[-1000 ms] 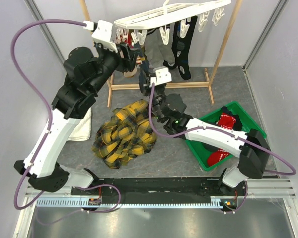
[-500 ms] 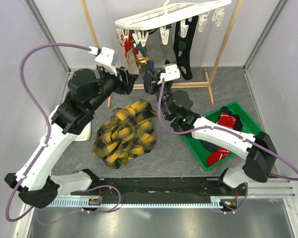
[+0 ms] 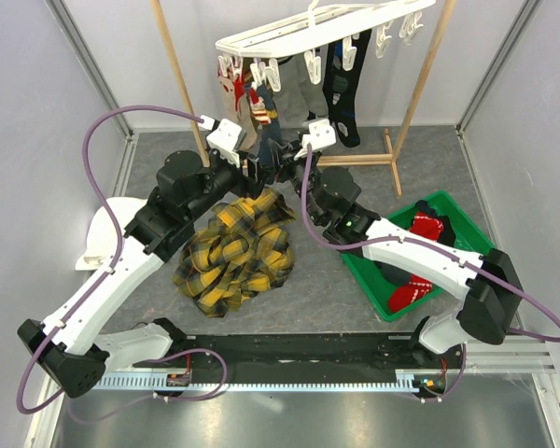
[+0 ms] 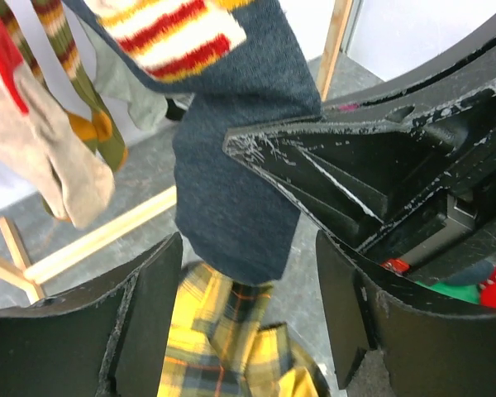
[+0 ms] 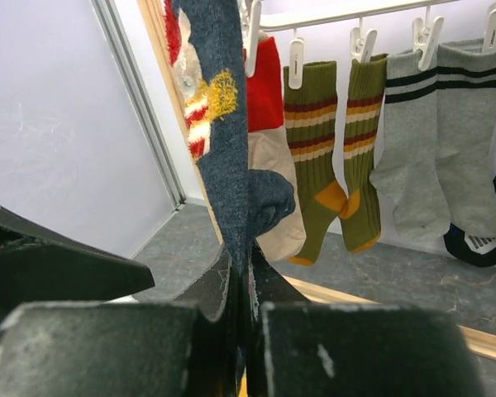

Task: Remove the socks clipped to the hanger

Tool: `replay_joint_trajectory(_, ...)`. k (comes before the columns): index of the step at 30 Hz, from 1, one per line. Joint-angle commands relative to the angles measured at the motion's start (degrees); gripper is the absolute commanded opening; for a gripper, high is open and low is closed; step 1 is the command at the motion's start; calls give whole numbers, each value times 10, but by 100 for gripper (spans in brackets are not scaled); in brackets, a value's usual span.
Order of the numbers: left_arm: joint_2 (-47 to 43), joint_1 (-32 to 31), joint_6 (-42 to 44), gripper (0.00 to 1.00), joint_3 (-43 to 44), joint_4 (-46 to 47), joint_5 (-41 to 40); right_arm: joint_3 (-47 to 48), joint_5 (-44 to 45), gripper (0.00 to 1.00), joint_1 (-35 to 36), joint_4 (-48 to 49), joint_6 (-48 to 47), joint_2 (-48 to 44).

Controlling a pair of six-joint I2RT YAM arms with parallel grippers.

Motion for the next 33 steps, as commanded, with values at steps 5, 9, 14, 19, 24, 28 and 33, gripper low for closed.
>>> replay_joint_trajectory(5, 28, 0, 52, 73, -22, 97, 11, 42, -41, 0, 1, 0, 59, -11)
replay_joint_trajectory(9, 29, 0, 62, 73, -36, 123, 24, 49, -42, 0, 1, -1, 66, -9)
replay_joint_trajectory(14, 39, 0, 64, 72, -40, 138, 8, 55, -50, 0, 1, -9, 83, -9)
replay_joint_trajectory(19, 43, 0, 63, 22, -38, 150, 1, 61, -69, 1, 1, -25, 88, -6)
replay_joint_trajectory(24, 37, 0, 47, 3, -31, 134, -12, 101, -76, 37, 1, -85, 46, -13)
replay_joint_trajectory(28, 35, 0, 35, 2, -19, 111, -43, 143, -68, 49, 1, -157, 19, -25)
replay_joint_trajectory(33, 22, 0, 21, 2, -19, 101, -57, 201, -20, 54, 1, -214, -20, -33)
